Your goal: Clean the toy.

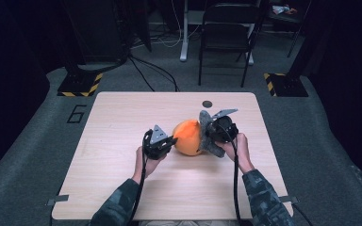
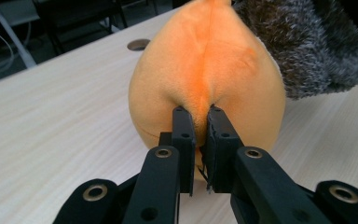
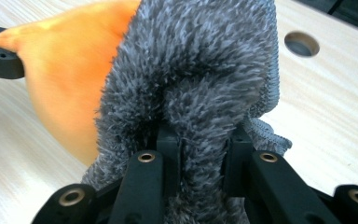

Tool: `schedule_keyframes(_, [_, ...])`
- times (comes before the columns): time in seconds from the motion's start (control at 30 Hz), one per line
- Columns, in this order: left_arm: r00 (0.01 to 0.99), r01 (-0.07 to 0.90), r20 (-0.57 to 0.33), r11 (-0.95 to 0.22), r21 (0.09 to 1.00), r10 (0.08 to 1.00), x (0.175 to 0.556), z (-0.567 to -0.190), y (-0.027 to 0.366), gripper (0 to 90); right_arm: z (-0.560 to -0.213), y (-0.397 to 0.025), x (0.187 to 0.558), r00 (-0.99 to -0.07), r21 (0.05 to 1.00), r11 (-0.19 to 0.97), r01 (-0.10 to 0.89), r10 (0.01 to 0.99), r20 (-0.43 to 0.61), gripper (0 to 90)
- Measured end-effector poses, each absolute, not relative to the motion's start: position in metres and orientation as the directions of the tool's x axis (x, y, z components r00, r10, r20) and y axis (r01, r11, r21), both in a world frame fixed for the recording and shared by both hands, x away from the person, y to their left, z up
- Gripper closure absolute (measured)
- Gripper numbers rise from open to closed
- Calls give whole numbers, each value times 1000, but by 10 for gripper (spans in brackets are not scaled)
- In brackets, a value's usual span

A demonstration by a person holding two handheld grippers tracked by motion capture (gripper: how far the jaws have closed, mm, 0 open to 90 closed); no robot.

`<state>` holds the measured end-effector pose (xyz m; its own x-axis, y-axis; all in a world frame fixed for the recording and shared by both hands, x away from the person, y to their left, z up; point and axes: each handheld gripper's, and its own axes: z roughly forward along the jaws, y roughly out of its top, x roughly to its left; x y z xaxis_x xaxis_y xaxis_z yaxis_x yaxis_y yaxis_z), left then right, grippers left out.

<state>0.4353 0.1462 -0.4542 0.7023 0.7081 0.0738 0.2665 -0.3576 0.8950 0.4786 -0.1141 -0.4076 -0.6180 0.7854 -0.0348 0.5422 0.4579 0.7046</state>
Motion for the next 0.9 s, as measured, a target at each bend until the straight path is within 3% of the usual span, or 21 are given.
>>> schedule_keyframes(0.2, [727,225,120,-399,889,676,428,-450,134,838,-384,-98,460,-672,744,482,462,738,-61,731])
schedule_keyframes(0.4, [748,172,175,-442,880,640,419,-451,117,838,-385,-65,444,-741,708,582,400,660,-125,727])
schedule_keyframes(0.5, [755,170,182,-457,873,630,418,-455,115,841,-393,-60,443,-727,673,599,434,674,-131,735])
schedule_keyframes(0.53, [755,166,187,-459,873,628,418,-456,115,842,-394,-62,447,-736,677,614,405,658,-157,737])
schedule_keyframes(0.7, [759,160,196,-470,868,621,419,-457,114,845,-398,-74,457,-707,665,589,459,696,-128,747])
schedule_keyframes(0.9, [764,163,183,-459,873,619,419,-457,113,845,-408,-96,472,-622,642,568,515,763,-177,747])
